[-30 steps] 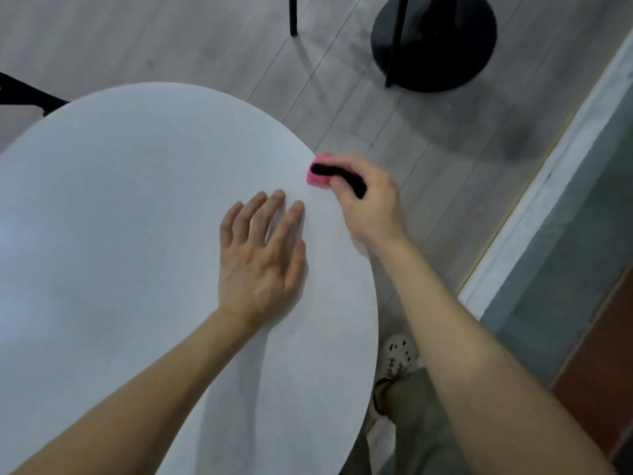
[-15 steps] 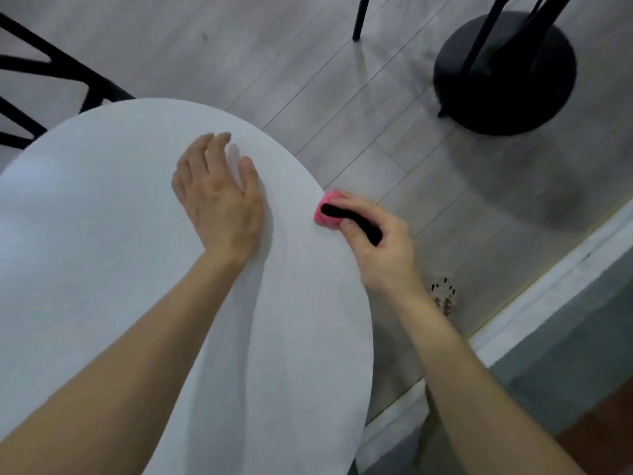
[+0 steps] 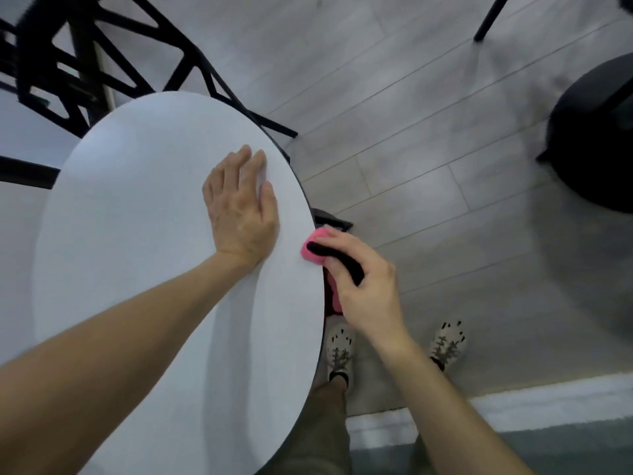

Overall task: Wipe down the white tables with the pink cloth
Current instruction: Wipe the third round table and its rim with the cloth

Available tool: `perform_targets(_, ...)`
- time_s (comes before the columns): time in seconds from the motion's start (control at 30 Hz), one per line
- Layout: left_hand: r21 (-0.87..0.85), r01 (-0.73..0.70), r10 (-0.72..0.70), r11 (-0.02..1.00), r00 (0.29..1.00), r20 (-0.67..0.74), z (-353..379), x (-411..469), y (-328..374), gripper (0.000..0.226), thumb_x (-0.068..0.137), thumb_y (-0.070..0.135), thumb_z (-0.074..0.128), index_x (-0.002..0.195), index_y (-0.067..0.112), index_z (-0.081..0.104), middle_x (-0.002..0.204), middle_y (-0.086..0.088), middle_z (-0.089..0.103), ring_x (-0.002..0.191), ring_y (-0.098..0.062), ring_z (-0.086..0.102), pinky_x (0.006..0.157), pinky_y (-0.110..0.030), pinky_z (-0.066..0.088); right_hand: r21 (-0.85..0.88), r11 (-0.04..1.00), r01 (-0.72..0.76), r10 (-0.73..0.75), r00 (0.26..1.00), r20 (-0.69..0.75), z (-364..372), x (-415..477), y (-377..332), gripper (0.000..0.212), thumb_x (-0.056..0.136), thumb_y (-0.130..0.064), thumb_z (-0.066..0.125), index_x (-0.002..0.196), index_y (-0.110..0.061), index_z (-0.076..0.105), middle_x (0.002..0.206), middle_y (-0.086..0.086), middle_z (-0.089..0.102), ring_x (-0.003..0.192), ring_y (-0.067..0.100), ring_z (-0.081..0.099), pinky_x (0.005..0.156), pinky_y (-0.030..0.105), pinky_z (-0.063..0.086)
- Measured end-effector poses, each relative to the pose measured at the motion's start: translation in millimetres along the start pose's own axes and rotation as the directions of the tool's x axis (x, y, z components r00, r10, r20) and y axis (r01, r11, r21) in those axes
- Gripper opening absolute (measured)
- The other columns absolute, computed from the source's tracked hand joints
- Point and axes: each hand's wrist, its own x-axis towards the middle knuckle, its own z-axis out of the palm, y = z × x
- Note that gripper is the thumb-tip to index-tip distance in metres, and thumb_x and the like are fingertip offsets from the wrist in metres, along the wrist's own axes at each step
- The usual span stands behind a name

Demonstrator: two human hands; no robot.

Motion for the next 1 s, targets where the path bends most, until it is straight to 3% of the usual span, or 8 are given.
perform_targets(0.13, 0.0, -0.015, 0.015, 1.0, 1.0, -0.023, 0, -1, -2, 0.048, 0.11, 0.03, 0.045, 0.155, 0.018, 0.056, 0.162, -0.005, 0.052, 0.151, -0.03, 0.045, 0.125, -0.054, 0.034, -0.043, 0.999, 0.028, -0.023, 0.993, 0.113, 26, 132, -19, 0.033, 0.102, -0.006, 0.066, 0.125, -0.024, 0.08, 0.125, -0.018, 0.078, 0.124, -0.004, 0.067, 0.112, 0.021, 0.05)
perform_targets(0.2, -0.018, -0.026, 0.026, 0.999, 0.999, -0.039, 2, -1, -4, 0.047, 0.109, 0.029, 0.047, 0.154, 0.018, 0.056, 0.161, -0.004, 0.052, 0.15, -0.029, 0.046, 0.124, -0.054, 0.035, -0.029, 0.999, 0.04, -0.035, 0.986, 0.162, 36, 160, -25, 0.035, 0.101, -0.004, 0.063, 0.125, -0.023, 0.08, 0.116, -0.022, 0.078, 0.117, -0.011, 0.066, 0.107, 0.013, 0.049)
perform_targets(0.23, -0.026, -0.035, 0.034, 0.999, 0.998, -0.045, 2, -1, -3, 0.047, 0.108, 0.028, 0.048, 0.153, 0.018, 0.056, 0.161, -0.004, 0.053, 0.15, -0.029, 0.046, 0.123, -0.054, 0.035, -0.025, 0.999, 0.041, -0.037, 0.987, 0.154, 36, 155, -26, 0.036, 0.101, -0.002, 0.063, 0.125, -0.022, 0.08, 0.118, -0.022, 0.077, 0.119, -0.013, 0.065, 0.107, 0.011, 0.048)
perform_targets(0.37, -0.068, 0.008, -0.011, 0.998, 0.999, -0.044, 6, -6, -7, 0.05, 0.106, 0.028, 0.052, 0.154, 0.015, 0.055, 0.163, -0.002, 0.051, 0.152, -0.027, 0.045, 0.124, -0.055, 0.035, -0.001, 1.0, -0.029, 0.029, 0.994, 0.105, 15, 76, -20, 0.031, 0.102, -0.004, 0.069, 0.127, -0.02, 0.08, 0.14, -0.01, 0.073, 0.138, 0.005, 0.062, 0.119, 0.031, 0.048)
perform_targets(0.43, -0.085, 0.029, -0.033, 0.996, 0.998, -0.046, 7, -6, -7, 0.055, 0.106, 0.03, 0.052, 0.157, 0.012, 0.051, 0.163, -0.004, 0.05, 0.152, -0.027, 0.045, 0.125, -0.055, 0.034, -0.035, 0.999, -0.015, 0.019, 0.994, 0.106, 4, 55, -19, 0.032, 0.102, -0.003, 0.071, 0.127, -0.021, 0.08, 0.141, -0.012, 0.072, 0.137, 0.007, 0.063, 0.117, 0.027, 0.048)
perform_targets(0.7, -0.106, 0.039, -0.041, 0.994, 0.999, -0.013, 6, -8, -8, 0.054, 0.106, 0.032, 0.051, 0.155, 0.009, 0.052, 0.163, -0.008, 0.048, 0.154, -0.029, 0.043, 0.126, -0.057, 0.033, -0.117, 0.99, 0.078, -0.033, 0.936, 0.351, 81, 249, -38, 0.034, 0.102, -0.002, 0.064, 0.125, -0.02, 0.08, 0.134, -0.009, 0.075, 0.13, 0.002, 0.065, 0.118, 0.028, 0.047)
perform_targets(0.9, -0.125, 0.02, -0.02, 0.992, 1.0, -0.001, 4, -10, -9, 0.056, 0.108, 0.032, 0.05, 0.155, 0.003, 0.056, 0.164, -0.013, 0.05, 0.156, -0.032, 0.045, 0.126, -0.061, 0.034, -0.118, 0.986, 0.117, -0.066, 0.929, 0.364, 30, 178, -32, 0.032, 0.103, 0.0, 0.069, 0.127, -0.018, 0.079, 0.137, -0.018, 0.072, 0.137, 0.007, 0.063, 0.117, 0.028, 0.048)
perform_targets(1.0, -0.137, 0.025, -0.023, 0.99, 1.0, 0.014, 4, -9, -8, 0.056, 0.107, 0.03, 0.051, 0.155, 0.002, 0.056, 0.165, -0.014, 0.05, 0.157, -0.032, 0.044, 0.125, -0.063, 0.035, -0.163, 0.979, 0.12, -0.053, 0.93, 0.364, 42, 202, -30, 0.032, 0.102, 0.0, 0.069, 0.126, -0.018, 0.08, 0.139, -0.01, 0.072, 0.136, 0.006, 0.063, 0.118, 0.03, 0.048)
